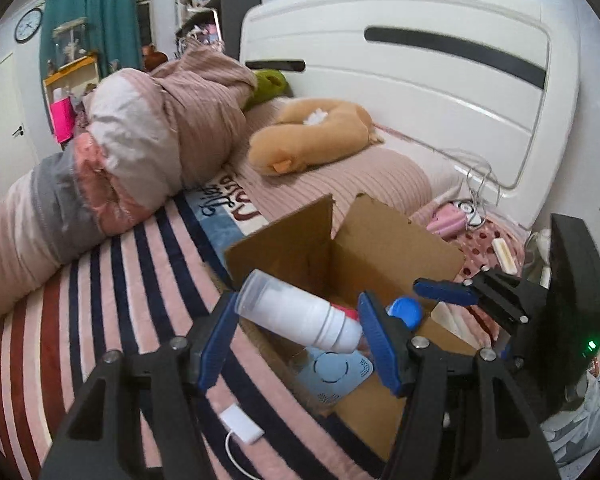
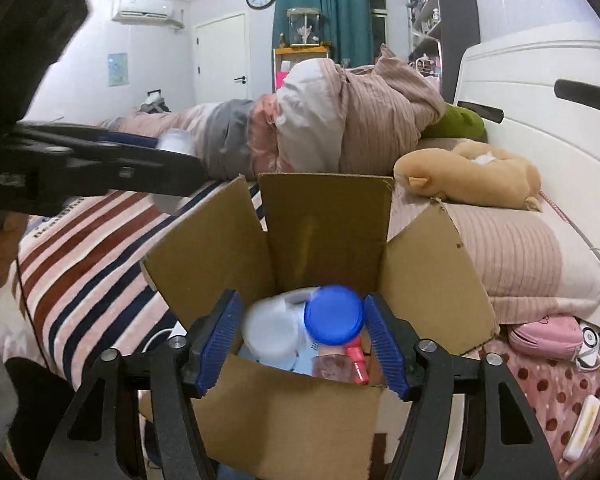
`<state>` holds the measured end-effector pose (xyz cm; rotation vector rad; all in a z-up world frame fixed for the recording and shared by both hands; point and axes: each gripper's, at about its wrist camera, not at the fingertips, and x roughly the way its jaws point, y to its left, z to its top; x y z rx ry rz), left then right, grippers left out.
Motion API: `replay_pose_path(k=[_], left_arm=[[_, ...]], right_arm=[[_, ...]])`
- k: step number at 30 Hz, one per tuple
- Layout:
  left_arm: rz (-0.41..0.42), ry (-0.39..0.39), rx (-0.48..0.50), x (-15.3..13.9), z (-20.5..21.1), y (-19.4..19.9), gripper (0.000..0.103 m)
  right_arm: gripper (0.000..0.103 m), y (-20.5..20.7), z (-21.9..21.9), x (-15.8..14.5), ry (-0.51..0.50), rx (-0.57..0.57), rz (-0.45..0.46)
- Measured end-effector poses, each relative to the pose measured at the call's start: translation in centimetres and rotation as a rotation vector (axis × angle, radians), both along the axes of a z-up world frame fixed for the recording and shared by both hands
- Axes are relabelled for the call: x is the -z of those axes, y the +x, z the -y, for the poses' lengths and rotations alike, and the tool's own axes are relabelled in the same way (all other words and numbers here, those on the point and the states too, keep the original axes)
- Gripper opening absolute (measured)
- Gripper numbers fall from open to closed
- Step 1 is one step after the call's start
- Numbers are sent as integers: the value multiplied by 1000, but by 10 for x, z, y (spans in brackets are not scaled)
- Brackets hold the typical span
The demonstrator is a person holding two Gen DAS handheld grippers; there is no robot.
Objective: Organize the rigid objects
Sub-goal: 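Carry the lens case and white bottle into the box and open both grippers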
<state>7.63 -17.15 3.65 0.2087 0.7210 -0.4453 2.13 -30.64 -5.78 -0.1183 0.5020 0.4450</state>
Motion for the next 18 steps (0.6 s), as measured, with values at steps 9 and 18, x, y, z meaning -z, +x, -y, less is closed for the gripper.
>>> replay_pose_path(k=[9, 18], left_arm=[[-87, 94, 13, 17, 35, 38, 59], [-114, 187, -20, 33, 48, 63, 64]], right_arm=[[72, 4, 16, 9, 57, -49, 2], [73, 3, 22, 12, 94, -57, -12]])
